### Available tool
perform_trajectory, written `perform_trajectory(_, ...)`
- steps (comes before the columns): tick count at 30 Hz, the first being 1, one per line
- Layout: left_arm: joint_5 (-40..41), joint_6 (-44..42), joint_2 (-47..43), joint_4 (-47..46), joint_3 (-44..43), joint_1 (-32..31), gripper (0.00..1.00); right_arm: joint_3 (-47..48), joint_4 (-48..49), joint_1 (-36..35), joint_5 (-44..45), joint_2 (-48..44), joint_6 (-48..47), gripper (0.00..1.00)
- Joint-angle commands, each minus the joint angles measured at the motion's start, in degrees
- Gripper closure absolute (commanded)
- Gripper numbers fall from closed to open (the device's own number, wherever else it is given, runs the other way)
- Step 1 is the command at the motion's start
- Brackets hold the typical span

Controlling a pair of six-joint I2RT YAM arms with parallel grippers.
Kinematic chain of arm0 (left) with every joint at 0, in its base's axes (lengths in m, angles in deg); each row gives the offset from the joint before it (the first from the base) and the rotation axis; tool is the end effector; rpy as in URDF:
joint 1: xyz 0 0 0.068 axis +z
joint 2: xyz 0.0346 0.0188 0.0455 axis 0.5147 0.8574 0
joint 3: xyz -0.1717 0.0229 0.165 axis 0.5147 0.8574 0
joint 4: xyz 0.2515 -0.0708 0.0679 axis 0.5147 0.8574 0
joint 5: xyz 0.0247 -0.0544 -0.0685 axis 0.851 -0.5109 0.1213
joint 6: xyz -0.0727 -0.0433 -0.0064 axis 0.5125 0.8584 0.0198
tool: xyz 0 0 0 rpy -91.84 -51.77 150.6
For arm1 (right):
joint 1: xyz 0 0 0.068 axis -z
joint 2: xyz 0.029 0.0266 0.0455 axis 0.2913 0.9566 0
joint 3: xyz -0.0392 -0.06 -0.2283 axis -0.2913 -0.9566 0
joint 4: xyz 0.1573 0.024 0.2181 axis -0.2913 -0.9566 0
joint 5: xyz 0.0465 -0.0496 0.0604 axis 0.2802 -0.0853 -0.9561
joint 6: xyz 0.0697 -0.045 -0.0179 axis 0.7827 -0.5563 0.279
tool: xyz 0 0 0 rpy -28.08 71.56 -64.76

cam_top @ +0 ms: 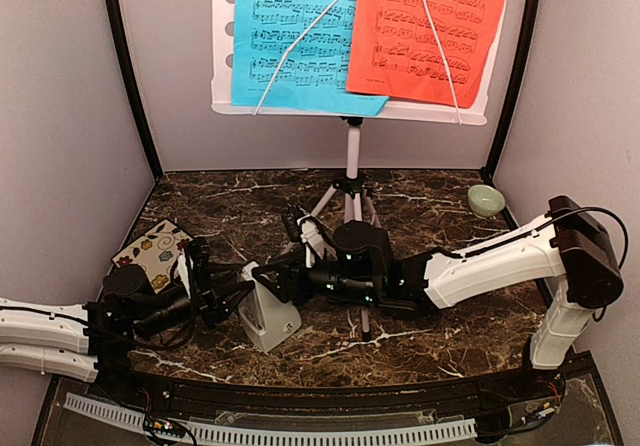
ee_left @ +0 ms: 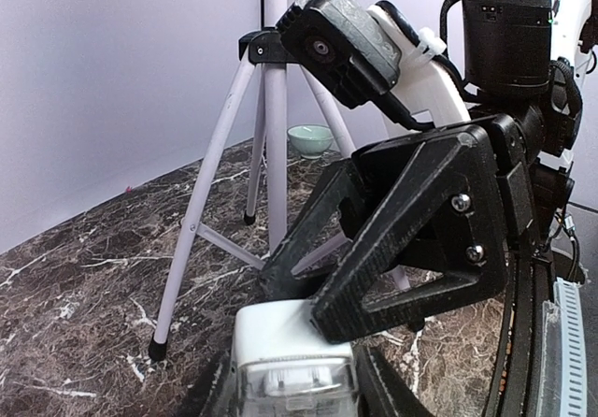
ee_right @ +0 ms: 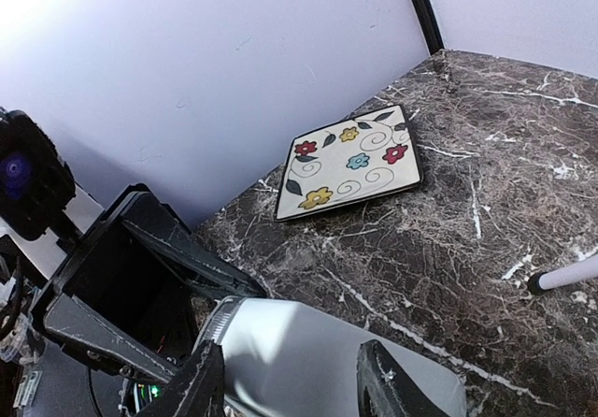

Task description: Set up the instrument practice props

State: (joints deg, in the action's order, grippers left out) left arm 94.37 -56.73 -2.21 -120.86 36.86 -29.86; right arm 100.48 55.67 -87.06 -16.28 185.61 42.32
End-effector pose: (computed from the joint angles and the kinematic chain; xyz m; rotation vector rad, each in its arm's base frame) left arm 0.1274 -0.2136 0.1930 0.7003 1.4052 -0.7997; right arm 0.1504 0.4102 0.1823 -0.6833 1.8327 1.1720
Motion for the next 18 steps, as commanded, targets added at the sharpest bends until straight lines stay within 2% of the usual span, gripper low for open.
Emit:
perform_trajectory(1,-5.3,0.5,-6.1,-0.5,0.3,-0.8,0.89,-4.8,-22.1,1.5,7.4,6.5,-2.7,0.52)
perform_trajectory(8,-3.4,1.6,-8.4,2.4,1.0,-0.8,0.91,-4.6,-22.3,1.5,7.7,6.6,-2.8,0.53)
perform_trajectory(12,3.3,3.6,-9.9,5.0,-1.7,-0.8,0.92,-4.3,-22.0,1.5,7.3,5.9,-3.1,0.53)
perform_trajectory(15,15.4,5.2,-10.3,16.7,-7.9,-0.4,0.94,-3.7,-22.0,1.5,6.5,5.2,-3.5,0.52)
perform_trajectory(18,20.6,11.0,-7.4,33.8,-15.1,2.7,0.94,-3.0,-21.9,1.4,6.1,4.9,-4.1,0.52)
